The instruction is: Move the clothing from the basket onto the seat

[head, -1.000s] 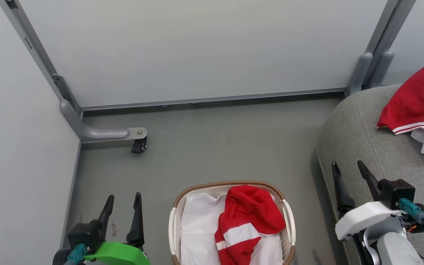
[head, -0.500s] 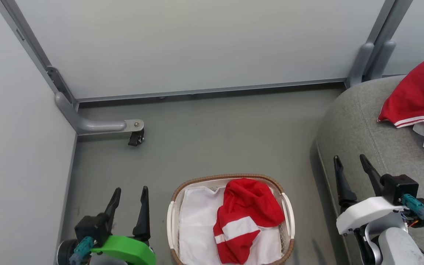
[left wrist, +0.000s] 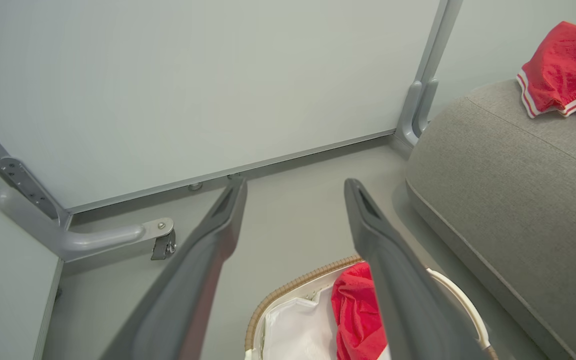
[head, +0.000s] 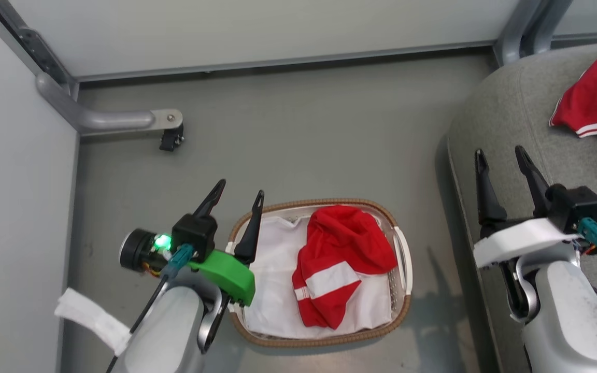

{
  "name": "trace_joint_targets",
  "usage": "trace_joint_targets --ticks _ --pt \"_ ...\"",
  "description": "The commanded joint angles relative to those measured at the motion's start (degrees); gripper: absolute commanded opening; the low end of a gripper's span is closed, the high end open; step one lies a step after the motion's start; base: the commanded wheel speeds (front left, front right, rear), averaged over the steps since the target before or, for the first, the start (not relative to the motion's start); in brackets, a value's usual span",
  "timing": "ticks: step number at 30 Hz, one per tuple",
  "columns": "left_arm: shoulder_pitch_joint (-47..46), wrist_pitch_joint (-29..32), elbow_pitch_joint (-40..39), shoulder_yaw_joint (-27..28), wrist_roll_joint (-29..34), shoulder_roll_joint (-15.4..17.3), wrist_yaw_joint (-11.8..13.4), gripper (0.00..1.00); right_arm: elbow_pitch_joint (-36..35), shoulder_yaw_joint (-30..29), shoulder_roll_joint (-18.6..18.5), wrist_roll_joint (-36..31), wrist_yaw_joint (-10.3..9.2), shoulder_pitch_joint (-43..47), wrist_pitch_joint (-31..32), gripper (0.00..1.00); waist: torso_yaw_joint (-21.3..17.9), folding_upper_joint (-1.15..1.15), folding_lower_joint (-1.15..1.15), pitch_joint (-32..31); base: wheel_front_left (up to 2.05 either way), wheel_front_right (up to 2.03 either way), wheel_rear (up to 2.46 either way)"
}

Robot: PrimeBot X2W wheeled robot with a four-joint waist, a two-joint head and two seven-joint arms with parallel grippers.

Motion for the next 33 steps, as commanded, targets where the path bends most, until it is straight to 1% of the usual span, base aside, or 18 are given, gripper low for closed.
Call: trace_joint_targets --ticks 1,7,13,15,19,24,27,33 --pt "-3.1 0.0 1.0 -1.5 0.0 0.6 -0.2 1.0 -0.6 0.2 -0.2 -0.4 -0.08 -1.9 -0.1 1.0 -2.7 0.0 0.0 7.6 0.0 0.0 0.0" --pt "-12.3 0.0 8.5 -10.9 -1.7 1.6 -0.2 1.0 -3.0 1.5 -0.2 0.6 -0.08 -7.8 -0.1 1.0 -6.9 0.0 0.0 16.1 0.0 0.0 0.0" --pt "-18.8 0.3 18.8 -20.2 -3.5 3.1 -0.2 1.0 -5.8 4.5 -0.2 2.0 -0.08 -12.2 -0.1 1.0 -12.4 0.0 0.0 22.9 0.0 0.0 0.0" --pt "-20.1 1.2 21.5 -23.9 -4.7 3.4 -0.2 1.0 -6.8 5.2 -0.1 2.6 -0.08 -13.1 -0.1 1.0 -14.0 0.0 0.0 24.9 0.0 0.0 0.0" --pt "-23.6 2.5 24.8 -29.8 -7.6 4.9 -0.2 1.0 -7.9 5.7 -0.1 3.8 -0.08 -14.4 -0.1 1.0 -16.6 0.0 0.0 29.2 0.0 0.0 0.0" --pt "-26.8 4.5 27.9 -35.4 -11.2 6.0 -0.2 1.0 -9.3 6.5 -0.1 5.3 -0.08 -15.6 -0.1 1.0 -18.8 0.0 0.0 33.5 0.0 0.0 0.0" --pt "-28.7 5.8 29.4 -38.5 -13.1 7.3 -0.2 1.0 -10.3 7.3 -0.1 5.9 -0.08 -16.4 -0.1 1.0 -19.8 0.0 0.0 35.8 0.0 0.0 0.0" --pt "-30.6 8.0 31.4 -43.1 -16.9 8.4 -0.2 1.0 -11.6 8.6 -0.1 6.6 -0.08 -17.9 -0.1 1.0 -20.7 0.0 0.0 38.0 0.0 0.0 0.0"
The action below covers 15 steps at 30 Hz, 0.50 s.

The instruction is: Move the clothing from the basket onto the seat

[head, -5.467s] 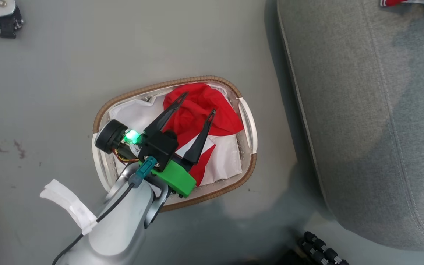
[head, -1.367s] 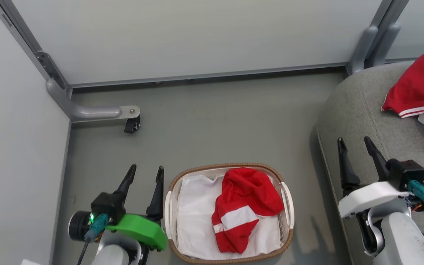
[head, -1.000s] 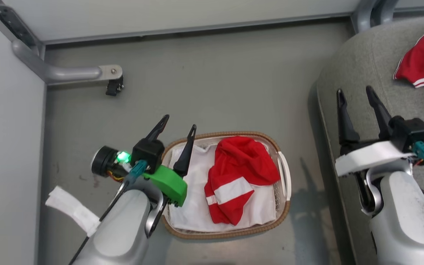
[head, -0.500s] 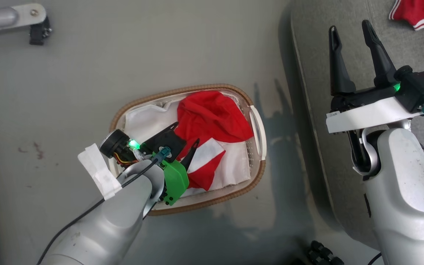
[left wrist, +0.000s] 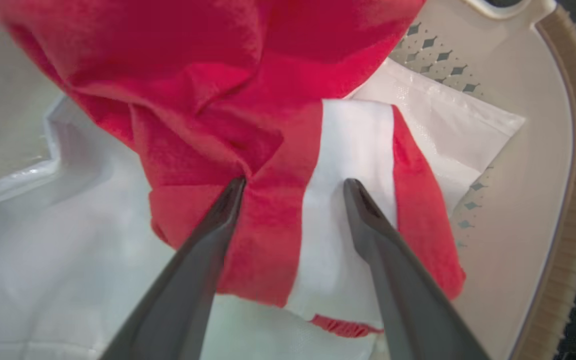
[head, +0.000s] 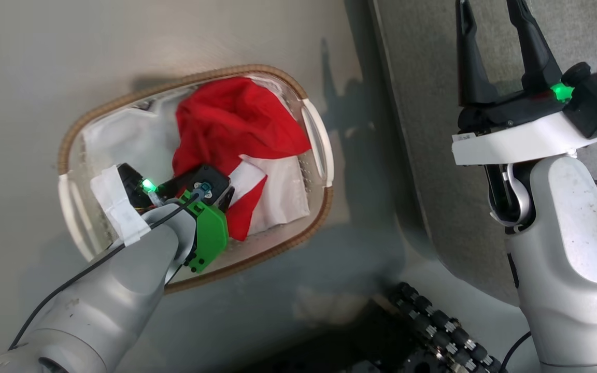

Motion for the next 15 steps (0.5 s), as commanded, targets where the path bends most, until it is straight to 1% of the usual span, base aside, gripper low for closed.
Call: trace_joint_targets --ticks 1,2,3,5,6,15 --pt "-0.9 0.6 0.6 -0.8 -0.9 0.6 -0.1 1.0 -0.4 0.3 0.0 0.2 -0.08 -0.9 -0.1 1.0 -3.4 0.0 -0.01 3.7 0.0 0.0 0.0" --pt "-0.8 1.1 0.9 -1.6 -1.7 0.5 -0.1 1.0 -0.6 0.4 0.0 0.2 -0.08 -1.1 -0.1 1.0 -3.3 0.0 -0.01 3.8 0.0 0.0 0.0" --pt "-0.8 1.4 0.9 -2.1 -2.4 0.4 -0.1 0.7 -0.8 0.4 0.0 0.3 -0.08 -1.3 -0.1 1.0 -3.2 0.0 -0.01 3.7 0.0 0.0 0.0" --pt "-0.7 1.6 0.9 -3.4 -3.6 0.1 -0.1 0.16 -0.9 0.4 0.0 0.1 -0.08 -1.3 -0.1 1.0 -2.9 0.0 -0.01 3.5 0.0 0.0 0.0" --pt "-0.4 1.6 0.8 -4.1 -4.1 0.0 -0.1 0.0 -0.9 0.2 0.0 -0.2 -0.08 -1.2 -0.1 1.0 -2.6 0.0 -0.01 3.2 0.0 0.0 0.0" --pt "2.1 -1.8 0.5 -7.0 -7.8 -0.8 -0.1 0.0 0.7 -0.4 -0.1 -2.2 -0.08 0.8 -0.1 1.0 0.3 0.0 -0.01 -1.8 0.0 0.0 0.0"
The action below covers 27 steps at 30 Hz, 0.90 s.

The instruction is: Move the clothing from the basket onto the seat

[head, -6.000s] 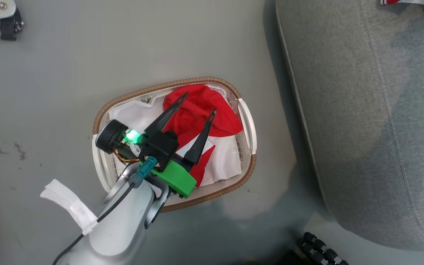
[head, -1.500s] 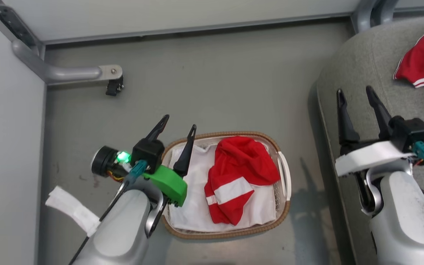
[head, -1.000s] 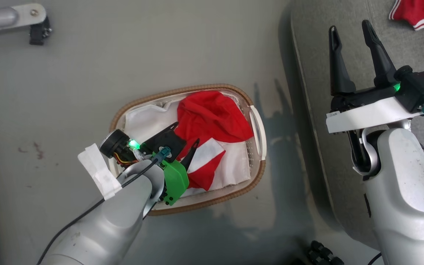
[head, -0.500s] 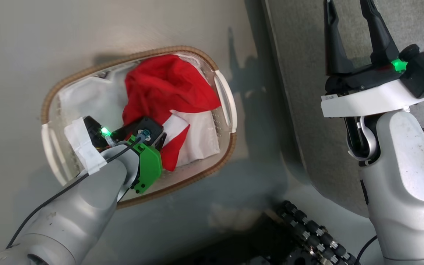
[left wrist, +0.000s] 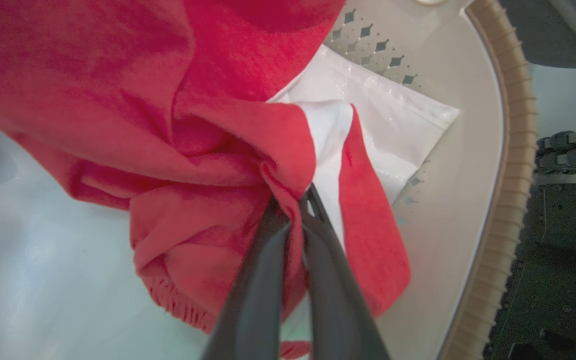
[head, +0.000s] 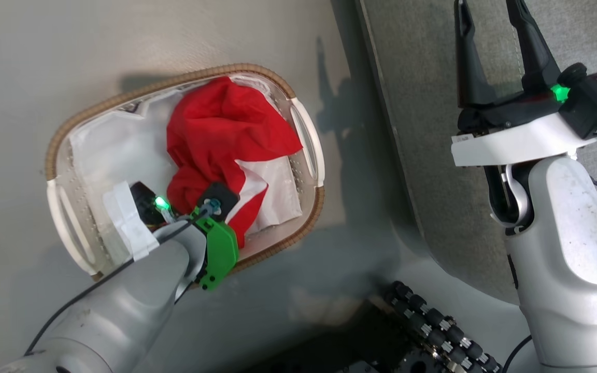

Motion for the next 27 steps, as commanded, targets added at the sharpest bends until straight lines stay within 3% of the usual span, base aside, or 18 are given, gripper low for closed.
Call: trace_joint_targets --ticks 1,15,27 --pt "1.2 -0.7 -0.2 -0.3 -0.4 0.0 -0.1 0.0 0.4 -0.2 -0.2 -0.5 -0.08 1.0 -0.1 1.0 2.1 0.0 -0.01 -3.1 0.0 0.0 0.0" --pt "5.4 -6.3 -2.5 -0.8 -3.3 -1.8 -0.1 0.0 3.9 -3.0 -0.2 -5.4 -0.08 7.7 -0.1 1.0 8.6 0.0 -0.01 -17.3 0.0 0.0 0.0" --pt "4.0 -6.4 -16.8 6.3 4.5 4.3 0.5 0.0 6.6 -4.3 -0.2 -8.4 -0.08 16.1 -0.1 1.0 13.6 0.0 -0.01 -31.9 0.0 0.0 0.0"
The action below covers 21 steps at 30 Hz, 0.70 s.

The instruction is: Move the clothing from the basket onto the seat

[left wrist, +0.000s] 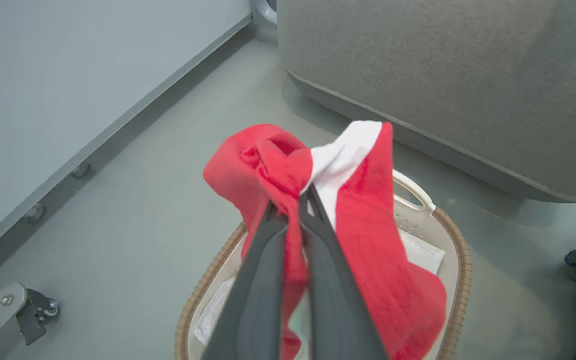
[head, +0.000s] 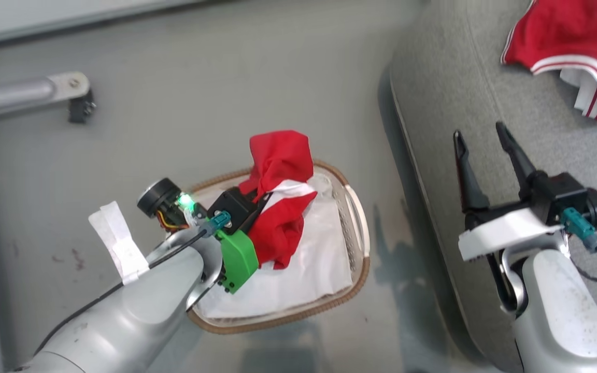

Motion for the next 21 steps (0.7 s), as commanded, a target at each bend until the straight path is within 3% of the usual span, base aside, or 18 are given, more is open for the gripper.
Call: trace_joint_targets --ticks 1,11,21 --pt "-0.8 -0.2 -1.6 0.9 1.5 0.9 0.2 0.0 0.3 0.0 -0.2 -0.3 -0.08 1.7 -0.1 1.0 4.5 0.0 0.0 -8.4 0.0 0.0 0.0" --pt "-6.6 -0.1 -6.7 1.2 6.8 4.8 -0.3 0.0 2.0 2.8 -0.2 -0.8 -0.08 6.1 -0.1 1.0 5.8 0.0 0.0 -16.7 0.0 0.0 0.0" --pt "-16.6 -0.1 -8.5 -3.4 4.6 5.9 -0.3 0.0 2.7 6.9 -0.2 0.2 -0.08 6.0 -0.1 1.0 5.8 0.0 0.0 -21.7 0.0 0.0 0.0"
